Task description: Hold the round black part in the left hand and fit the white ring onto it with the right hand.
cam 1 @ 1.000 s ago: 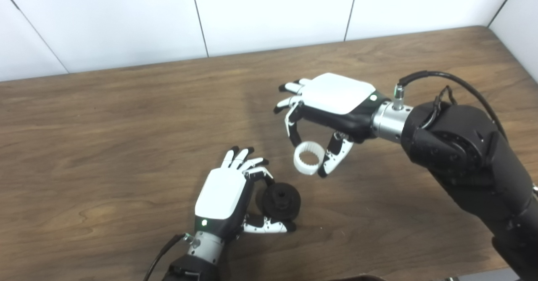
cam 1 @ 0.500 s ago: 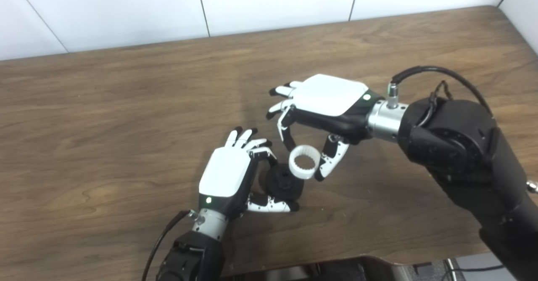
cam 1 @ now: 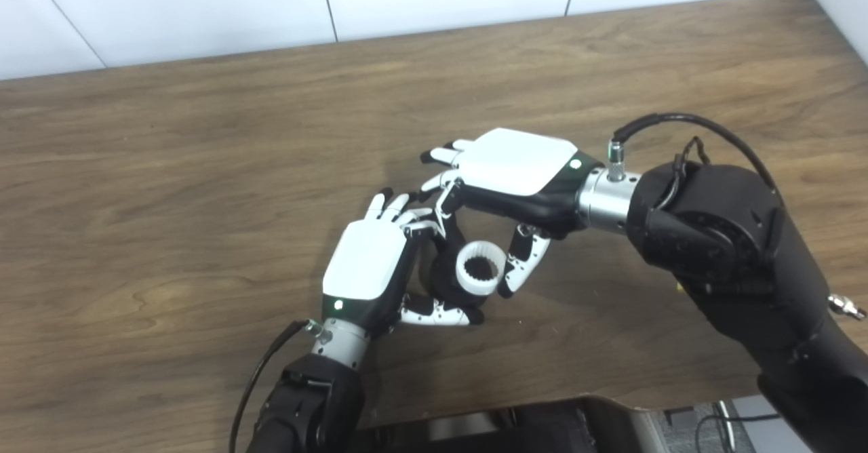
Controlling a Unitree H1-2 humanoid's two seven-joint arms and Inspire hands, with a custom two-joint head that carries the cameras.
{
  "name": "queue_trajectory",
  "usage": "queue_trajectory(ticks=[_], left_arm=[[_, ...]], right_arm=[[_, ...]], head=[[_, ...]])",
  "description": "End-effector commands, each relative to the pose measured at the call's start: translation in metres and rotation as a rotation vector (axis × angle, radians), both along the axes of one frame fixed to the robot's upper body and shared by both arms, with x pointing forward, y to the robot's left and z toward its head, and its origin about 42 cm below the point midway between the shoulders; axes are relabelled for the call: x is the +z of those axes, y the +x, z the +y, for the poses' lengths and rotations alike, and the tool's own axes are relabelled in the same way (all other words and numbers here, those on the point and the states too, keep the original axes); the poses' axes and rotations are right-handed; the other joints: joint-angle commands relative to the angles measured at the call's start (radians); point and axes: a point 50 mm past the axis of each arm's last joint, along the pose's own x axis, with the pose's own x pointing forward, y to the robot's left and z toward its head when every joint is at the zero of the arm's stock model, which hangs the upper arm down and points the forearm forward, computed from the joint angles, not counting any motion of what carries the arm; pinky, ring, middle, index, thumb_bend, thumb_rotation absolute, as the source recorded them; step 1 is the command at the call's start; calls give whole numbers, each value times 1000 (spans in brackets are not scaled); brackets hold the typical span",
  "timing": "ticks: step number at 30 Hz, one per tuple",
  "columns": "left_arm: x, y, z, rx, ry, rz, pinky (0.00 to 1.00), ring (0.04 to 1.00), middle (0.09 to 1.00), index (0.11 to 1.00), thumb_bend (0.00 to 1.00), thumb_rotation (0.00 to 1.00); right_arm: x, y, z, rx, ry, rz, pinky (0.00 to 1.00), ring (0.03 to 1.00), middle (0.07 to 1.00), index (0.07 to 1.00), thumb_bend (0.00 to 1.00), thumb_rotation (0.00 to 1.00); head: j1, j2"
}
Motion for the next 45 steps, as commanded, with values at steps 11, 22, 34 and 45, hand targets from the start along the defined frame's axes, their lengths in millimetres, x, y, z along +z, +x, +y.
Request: queue_trajectory(ticks=[11, 22, 34, 45], left_arm=[[2, 0, -4, -18, 12, 11, 1000, 925, 805, 483, 524, 51], [3, -1, -5, -18, 11, 11, 1000, 930, 805, 483, 524, 52], [5, -1, -6, -13, -1, 9, 1000, 924, 804, 483, 524, 52], [7, -1, -7, -16, 0, -3, 1000, 917, 799, 482, 524, 51]], right_arm=[[14, 6, 7, 23, 36, -105, 1000, 999, 861, 484, 524, 137], [13, 9, 8, 11, 45, -110, 1000, 999, 862, 485, 525, 137], [5, 12, 11, 11, 35, -108, 1000, 1000, 867, 484, 525, 137], [-1, 9, 12, 16, 40, -92, 1000, 1000, 862, 485, 524, 136]], head=[[4, 3], [5, 1], [14, 7], [16, 11]])
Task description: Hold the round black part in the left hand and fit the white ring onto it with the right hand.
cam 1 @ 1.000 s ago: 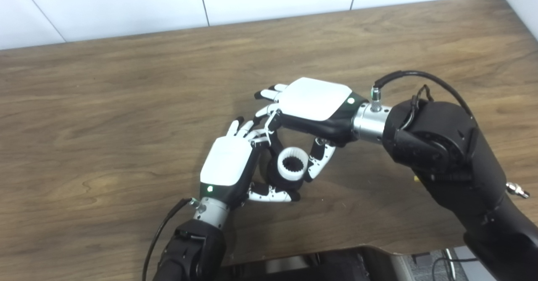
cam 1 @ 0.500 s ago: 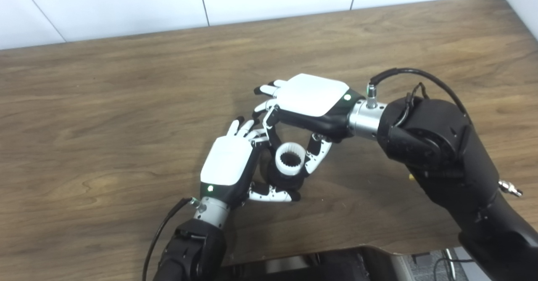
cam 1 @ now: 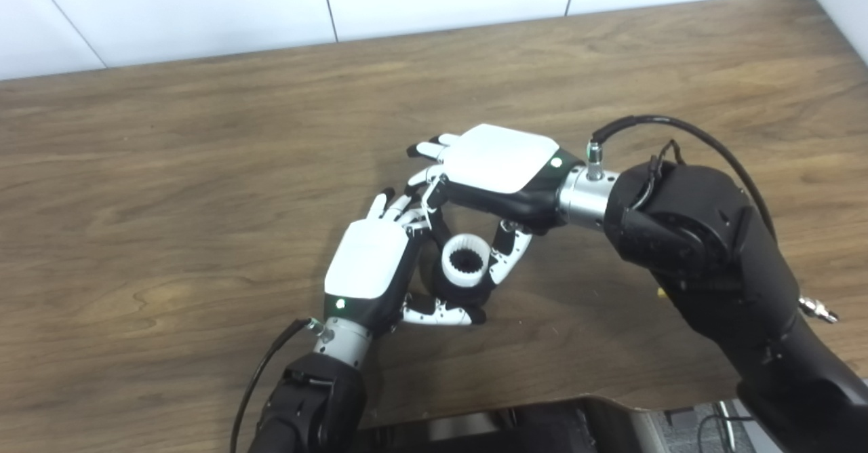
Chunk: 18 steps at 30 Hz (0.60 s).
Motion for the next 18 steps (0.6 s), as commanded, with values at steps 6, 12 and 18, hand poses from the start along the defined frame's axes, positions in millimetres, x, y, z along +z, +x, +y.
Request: queue_trajectory(ticks=[6, 12, 18], left_arm=[[5, -1, -5, -13, -4, -12, 1000, 913, 796, 483, 524, 51], [6, -1, -5, -11, -5, -7, 1000, 920, 800, 482, 524, 50], [7, -1, -6, -11, -12, -1, 1000, 922, 803, 483, 524, 50]], right_arm=[[7, 0, 4, 12, 31, -43, 1000, 1000, 867, 484, 524, 134], [5, -1, 3, 9, 36, -36, 1000, 1000, 859, 484, 524, 134], [2, 1, 1, -1, 28, -33, 1000, 1000, 861, 484, 524, 134]], head=[[-1, 1], [-9, 4], [-9, 4]])
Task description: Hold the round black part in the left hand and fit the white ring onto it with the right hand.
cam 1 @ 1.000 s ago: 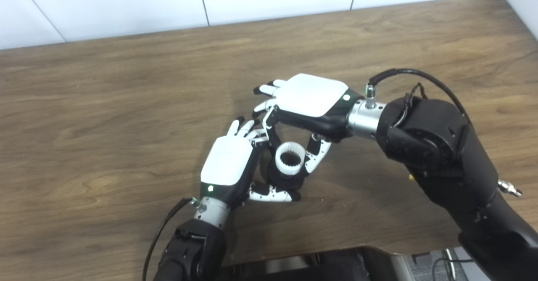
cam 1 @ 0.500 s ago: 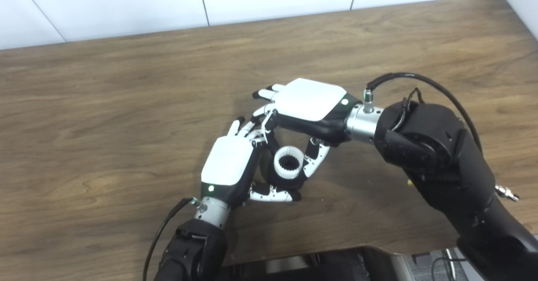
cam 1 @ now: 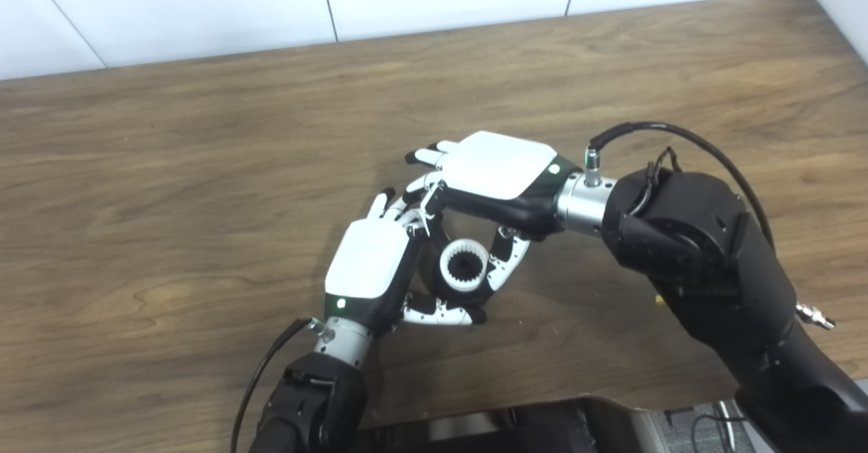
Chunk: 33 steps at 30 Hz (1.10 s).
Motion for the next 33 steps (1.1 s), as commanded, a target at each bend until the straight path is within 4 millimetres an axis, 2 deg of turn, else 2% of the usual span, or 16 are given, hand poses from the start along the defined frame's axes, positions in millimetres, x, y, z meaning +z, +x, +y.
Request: queue_trajectory(ticks=[1, 17, 29, 30, 31, 33], left_arm=[[6, -1, -5, -12, -11, -3, 1000, 923, 803, 483, 524, 50], [9, -3, -5, -20, -4, -4, 1000, 922, 798, 483, 524, 52], [9, -2, -5, -16, -6, -3, 1000, 925, 797, 483, 524, 52], [9, -2, -5, -16, -7, -3, 1000, 923, 798, 483, 524, 52], [9, -2, -5, -17, -8, -3, 1000, 923, 799, 483, 524, 52], [8, -2, -5, -19, -4, -3, 1000, 923, 800, 483, 524, 51]], right_arm=[[7, 2, 0, 3, 13, -52, 1000, 1000, 861, 485, 524, 134], [1, 11, -8, -27, 2, -63, 994, 997, 861, 484, 524, 135], [1, 10, -8, -29, 3, -72, 1000, 995, 863, 491, 525, 151], [2, 9, -7, -28, 1, -74, 1000, 997, 866, 551, 721, 214], [2, 9, -7, -27, 0, -75, 1000, 999, 869, 595, 850, 265], [4, 8, -7, -24, -13, -81, 1000, 1000, 874, 628, 921, 308]], head=[[0, 0], [1, 4], [-2, 4], [-2, 4], [-2, 4], [-3, 3]])
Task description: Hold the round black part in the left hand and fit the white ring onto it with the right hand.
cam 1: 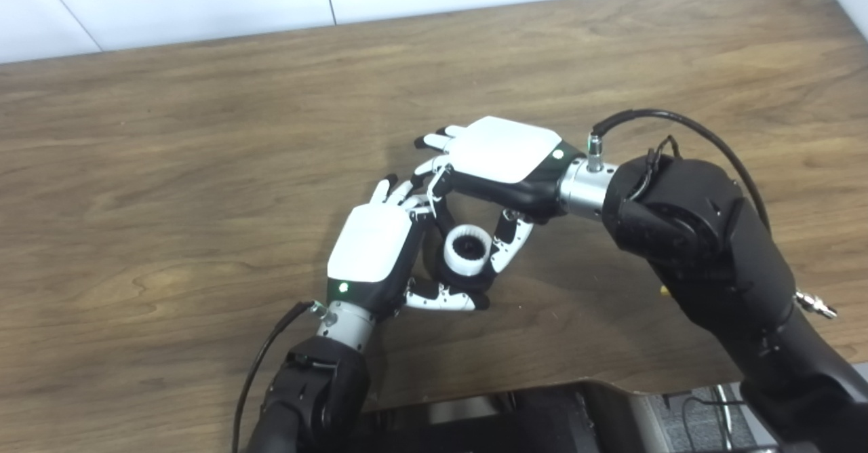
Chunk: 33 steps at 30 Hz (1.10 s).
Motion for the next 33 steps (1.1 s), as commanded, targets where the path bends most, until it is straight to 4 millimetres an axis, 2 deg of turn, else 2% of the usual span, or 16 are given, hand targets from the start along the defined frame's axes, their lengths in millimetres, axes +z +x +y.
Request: queue_trajectory(ticks=[1, 10, 22, 24, 28, 33], left_arm=[[4, -1, -3, -19, 0, -19, 1000, 925, 802, 483, 524, 51], [4, 1, -3, -19, -1, -24, 1000, 923, 804, 483, 524, 52], [0, 5, 0, -16, -3, -28, 1000, 917, 800, 484, 524, 51], [-1, 5, 0, -16, -1, -28, 1000, 918, 798, 484, 524, 52], [-2, 6, 0, -15, 4, -31, 1000, 917, 796, 483, 524, 52], [-3, 6, 2, -15, 0, -29, 1000, 923, 796, 483, 524, 51]], right_arm=[[14, 1, 0, 10, 2, -70, 1000, 1000, 881, 656, 955, 343], [24, -1, 1, 13, 16, -86, 1000, 1000, 939, 745, 1000, 387], [56, 0, -5, -11, 18, -115, 1000, 1000, 946, 752, 1000, 389], [60, 1, -9, -25, 18, -105, 1000, 1000, 932, 714, 1000, 388], [64, 5, -20, -58, 27, -88, 1000, 1000, 887, 571, 1000, 381], [68, 8, -32, -83, 50, -111, 1000, 1000, 871, 502, 1000, 379]], head=[[-1, 1], [-6, -1], [-17, -11], [-17, -13], [-19, -18], [-27, -26]])
